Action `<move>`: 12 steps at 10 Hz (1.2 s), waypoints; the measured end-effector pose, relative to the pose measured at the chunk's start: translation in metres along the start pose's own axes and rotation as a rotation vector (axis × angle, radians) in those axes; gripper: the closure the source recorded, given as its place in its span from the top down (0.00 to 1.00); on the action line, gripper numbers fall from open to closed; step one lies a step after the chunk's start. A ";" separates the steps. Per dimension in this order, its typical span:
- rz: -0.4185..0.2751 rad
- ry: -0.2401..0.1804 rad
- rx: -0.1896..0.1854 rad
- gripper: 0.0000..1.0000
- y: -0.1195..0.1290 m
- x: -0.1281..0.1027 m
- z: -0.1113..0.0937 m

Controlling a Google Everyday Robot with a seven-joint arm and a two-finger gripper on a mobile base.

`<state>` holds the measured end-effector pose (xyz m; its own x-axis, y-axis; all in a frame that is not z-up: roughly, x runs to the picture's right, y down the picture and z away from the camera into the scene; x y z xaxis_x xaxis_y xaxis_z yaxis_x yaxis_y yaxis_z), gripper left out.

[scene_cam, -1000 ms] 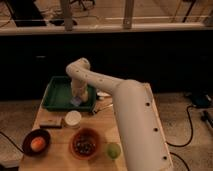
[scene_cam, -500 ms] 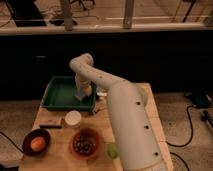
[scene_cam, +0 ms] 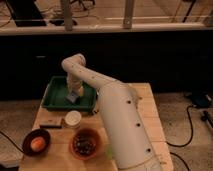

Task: Wipe tray with sponge

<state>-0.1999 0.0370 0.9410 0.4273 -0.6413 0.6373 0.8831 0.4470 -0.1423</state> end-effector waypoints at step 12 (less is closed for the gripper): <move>0.116 0.014 0.013 0.05 0.018 0.041 -0.013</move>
<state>-0.1641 0.0106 0.9550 0.5295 -0.5934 0.6063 0.8249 0.5269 -0.2047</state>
